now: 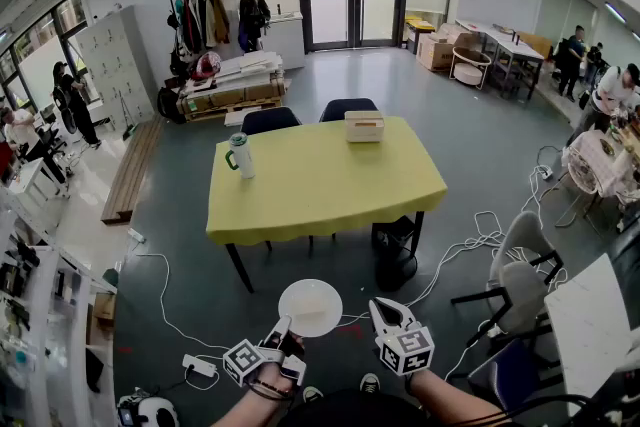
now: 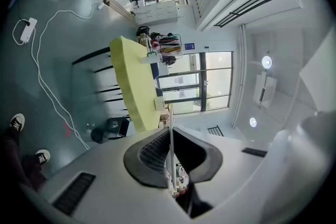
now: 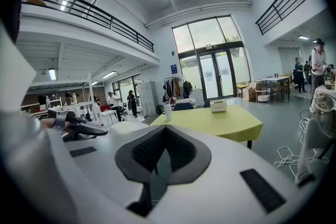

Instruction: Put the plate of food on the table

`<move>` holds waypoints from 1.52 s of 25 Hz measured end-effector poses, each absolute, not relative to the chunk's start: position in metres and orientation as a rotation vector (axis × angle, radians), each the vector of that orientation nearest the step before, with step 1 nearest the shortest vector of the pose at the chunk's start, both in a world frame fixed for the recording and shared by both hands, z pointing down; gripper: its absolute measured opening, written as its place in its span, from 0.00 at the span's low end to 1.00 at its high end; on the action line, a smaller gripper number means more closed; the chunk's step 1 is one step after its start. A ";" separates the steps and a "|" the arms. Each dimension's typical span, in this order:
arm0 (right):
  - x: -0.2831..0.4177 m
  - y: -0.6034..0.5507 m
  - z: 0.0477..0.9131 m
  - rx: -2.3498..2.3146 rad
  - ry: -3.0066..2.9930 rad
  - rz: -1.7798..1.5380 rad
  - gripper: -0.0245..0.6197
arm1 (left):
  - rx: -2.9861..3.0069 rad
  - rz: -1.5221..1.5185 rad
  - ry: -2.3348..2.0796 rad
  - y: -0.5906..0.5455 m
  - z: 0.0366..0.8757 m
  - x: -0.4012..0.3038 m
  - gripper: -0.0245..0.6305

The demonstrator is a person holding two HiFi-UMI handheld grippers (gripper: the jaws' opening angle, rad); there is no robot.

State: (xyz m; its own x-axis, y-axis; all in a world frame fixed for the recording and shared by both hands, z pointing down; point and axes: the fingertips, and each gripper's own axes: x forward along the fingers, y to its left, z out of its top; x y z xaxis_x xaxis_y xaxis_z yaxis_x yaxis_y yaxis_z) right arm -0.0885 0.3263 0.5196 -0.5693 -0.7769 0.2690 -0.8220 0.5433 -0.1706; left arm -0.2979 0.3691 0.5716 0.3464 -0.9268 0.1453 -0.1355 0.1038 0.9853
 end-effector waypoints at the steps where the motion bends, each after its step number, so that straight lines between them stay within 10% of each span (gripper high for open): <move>1: -0.090 0.326 0.520 1.366 -2.615 0.418 0.05 | 1.347 -0.792 -1.073 0.369 0.571 -0.299 0.07; 38: -0.050 0.162 0.554 1.507 -2.543 0.562 0.06 | 1.367 -0.781 -1.020 0.207 0.596 -0.279 0.08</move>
State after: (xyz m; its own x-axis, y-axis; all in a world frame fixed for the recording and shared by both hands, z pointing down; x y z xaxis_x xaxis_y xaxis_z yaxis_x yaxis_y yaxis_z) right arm -0.0496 0.1616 0.5539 -0.4919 -0.8182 0.2977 -0.8674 0.4310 -0.2485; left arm -0.2794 0.2075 0.5959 0.3904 -0.9122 0.1244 -0.1179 0.0844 0.9894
